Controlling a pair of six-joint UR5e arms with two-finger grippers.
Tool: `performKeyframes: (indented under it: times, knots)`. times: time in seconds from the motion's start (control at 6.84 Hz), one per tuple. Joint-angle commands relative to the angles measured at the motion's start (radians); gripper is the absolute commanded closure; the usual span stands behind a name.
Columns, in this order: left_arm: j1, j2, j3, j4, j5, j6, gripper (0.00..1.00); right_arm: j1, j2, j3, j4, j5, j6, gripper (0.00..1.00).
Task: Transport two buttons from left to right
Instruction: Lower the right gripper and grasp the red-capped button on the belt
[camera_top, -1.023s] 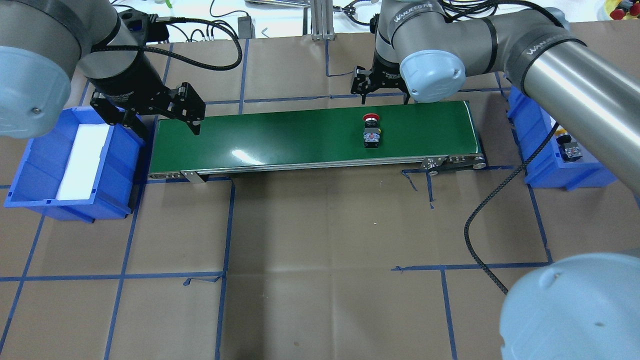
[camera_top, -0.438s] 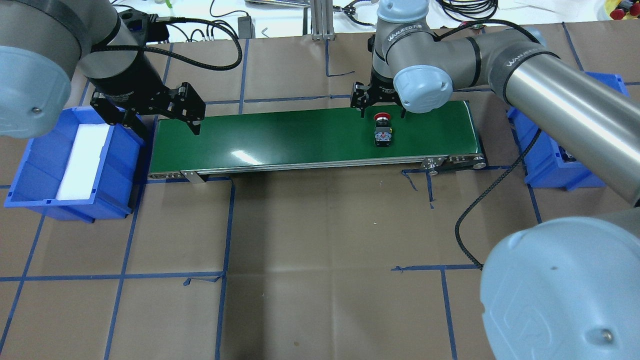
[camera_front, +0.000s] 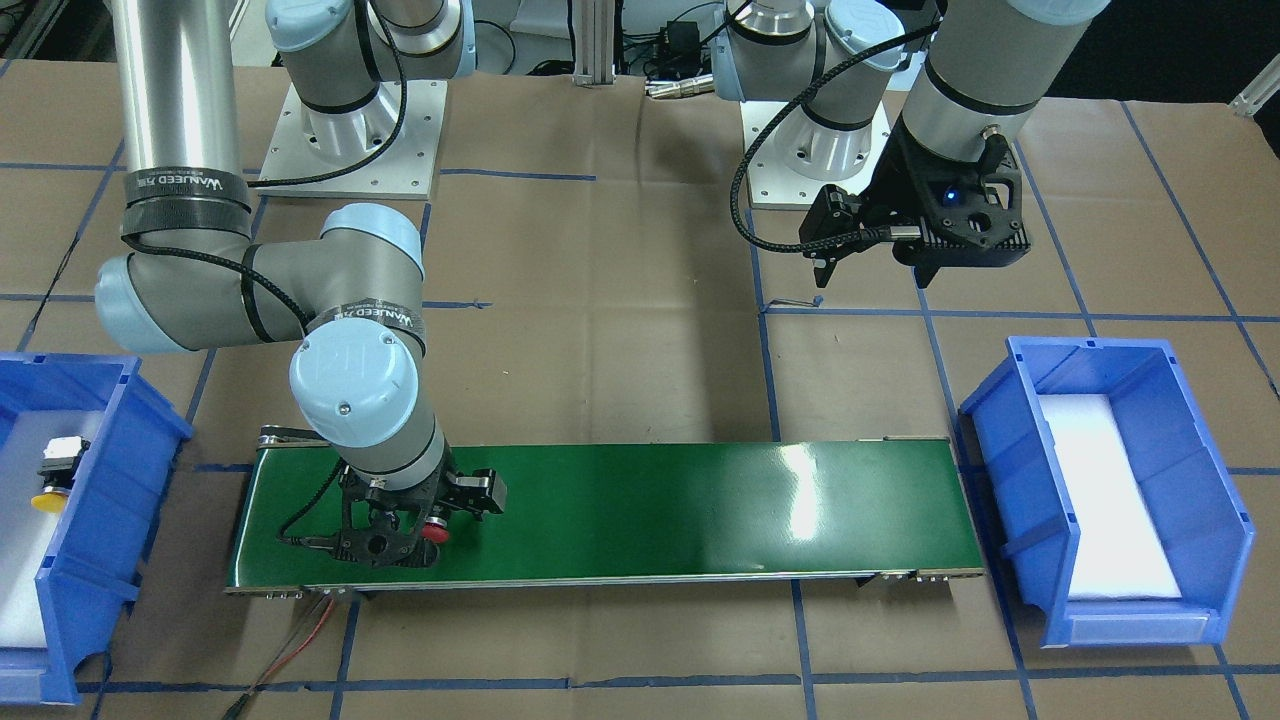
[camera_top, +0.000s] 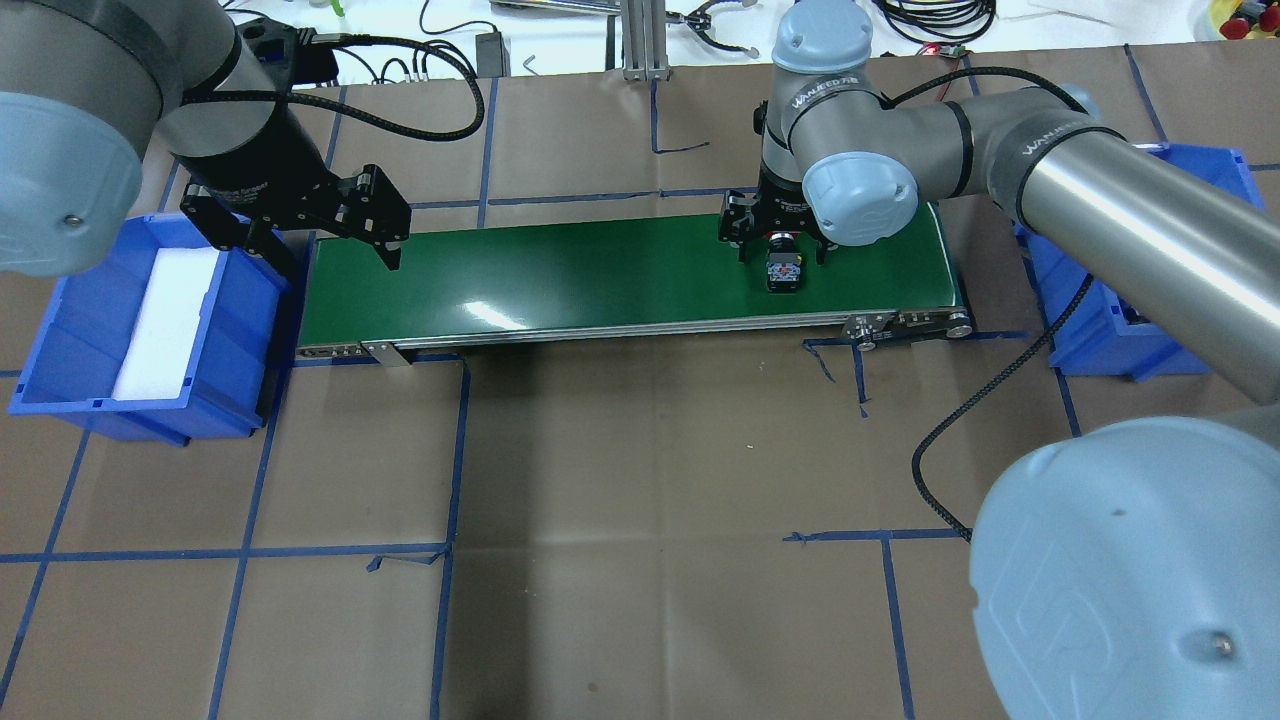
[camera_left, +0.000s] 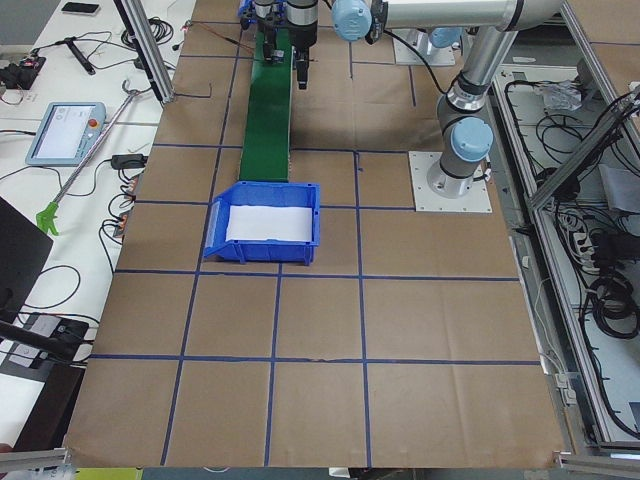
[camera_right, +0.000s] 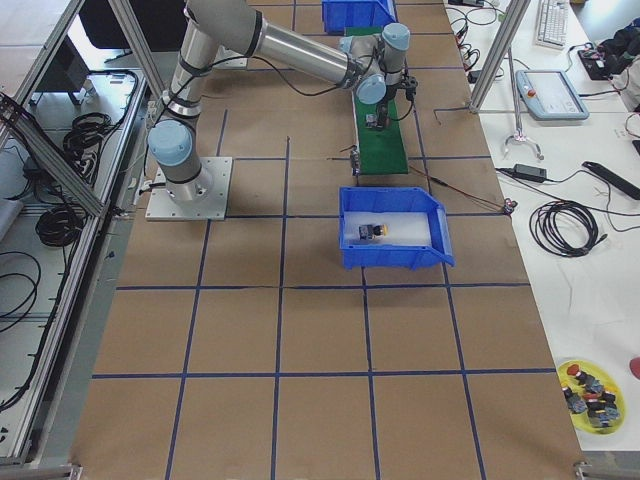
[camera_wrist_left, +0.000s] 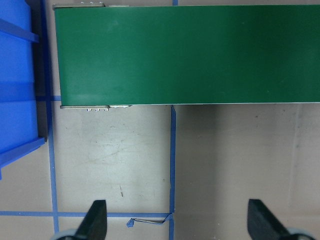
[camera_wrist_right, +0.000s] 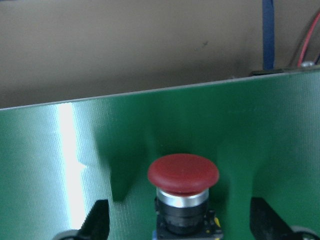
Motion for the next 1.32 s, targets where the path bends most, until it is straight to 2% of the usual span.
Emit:
performKeyframes:
  times: [0.0, 0.15, 0.44, 0.73, 0.88, 1.17]
  knots:
    - [0.000, 0.000, 0.000, 0.000, 0.000, 0.000, 0.00, -0.020, -0.015, 0.007, 0.090, -0.001, 0.002, 0.64]
    - [0.000, 0.000, 0.000, 0.000, 0.000, 0.000, 0.00, -0.043, -0.044, 0.004, 0.157, 0.033, -0.013, 0.93]
    - [0.000, 0.000, 0.000, 0.000, 0.000, 0.000, 0.00, -0.092, -0.090, 0.005, 0.161, 0.032, -0.114, 0.97]
    - [0.000, 0.000, 0.000, 0.000, 0.000, 0.000, 0.00, -0.103, -0.105, -0.015, 0.158, 0.024, -0.122, 0.97]
    - [0.000, 0.000, 0.000, 0.000, 0.000, 0.000, 0.00, -0.133, -0.151, -0.027, 0.163, 0.021, -0.145, 0.97]
    - [0.000, 0.000, 0.000, 0.000, 0.000, 0.002, 0.00, -0.357, -0.211, -0.079, 0.152, 0.021, -0.468, 0.97]
